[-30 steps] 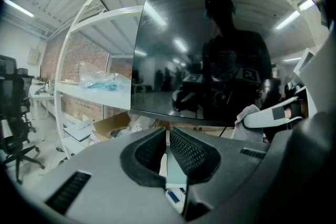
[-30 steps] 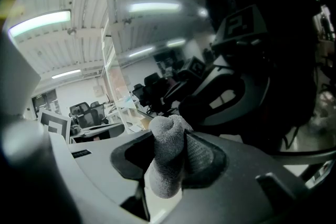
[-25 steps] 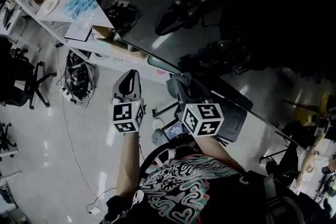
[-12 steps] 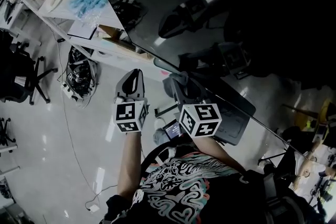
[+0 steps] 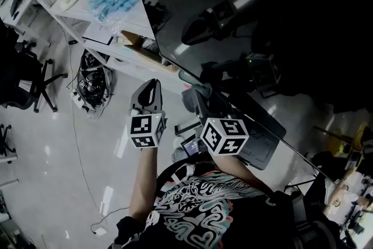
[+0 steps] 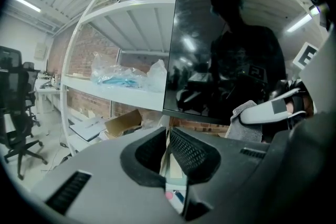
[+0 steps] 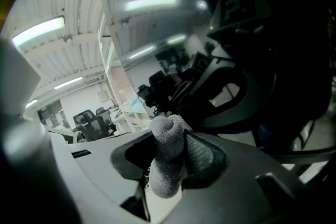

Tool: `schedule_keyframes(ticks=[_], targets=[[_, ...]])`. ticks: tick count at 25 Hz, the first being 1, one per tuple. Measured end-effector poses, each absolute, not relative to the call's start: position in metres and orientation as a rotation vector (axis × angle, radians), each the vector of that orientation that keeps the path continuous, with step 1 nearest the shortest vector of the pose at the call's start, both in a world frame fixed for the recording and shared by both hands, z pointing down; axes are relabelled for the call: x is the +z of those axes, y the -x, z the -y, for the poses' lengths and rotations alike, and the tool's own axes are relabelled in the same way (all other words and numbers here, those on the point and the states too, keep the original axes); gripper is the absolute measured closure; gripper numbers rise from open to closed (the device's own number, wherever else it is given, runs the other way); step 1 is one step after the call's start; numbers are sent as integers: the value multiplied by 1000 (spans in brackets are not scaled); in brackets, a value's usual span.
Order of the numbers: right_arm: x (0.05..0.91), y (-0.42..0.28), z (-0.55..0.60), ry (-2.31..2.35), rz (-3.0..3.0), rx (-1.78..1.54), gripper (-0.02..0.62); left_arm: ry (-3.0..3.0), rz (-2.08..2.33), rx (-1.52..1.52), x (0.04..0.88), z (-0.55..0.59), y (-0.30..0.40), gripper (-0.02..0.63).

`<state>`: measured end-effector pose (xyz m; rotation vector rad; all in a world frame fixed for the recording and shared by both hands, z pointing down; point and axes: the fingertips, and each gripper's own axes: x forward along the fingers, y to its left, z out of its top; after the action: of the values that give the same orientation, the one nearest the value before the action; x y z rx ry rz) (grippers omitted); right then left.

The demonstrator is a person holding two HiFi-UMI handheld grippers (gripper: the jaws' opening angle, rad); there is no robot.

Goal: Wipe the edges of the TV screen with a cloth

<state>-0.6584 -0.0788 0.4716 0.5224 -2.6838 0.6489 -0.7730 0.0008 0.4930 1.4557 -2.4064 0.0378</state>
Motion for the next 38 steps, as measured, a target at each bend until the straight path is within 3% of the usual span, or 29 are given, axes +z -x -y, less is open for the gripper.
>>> schedule_keyframes(ticks=[38], targets=[[465, 711, 63, -758, 2664, 764, 433, -1787, 2284, 103, 450, -10, 823, 571]])
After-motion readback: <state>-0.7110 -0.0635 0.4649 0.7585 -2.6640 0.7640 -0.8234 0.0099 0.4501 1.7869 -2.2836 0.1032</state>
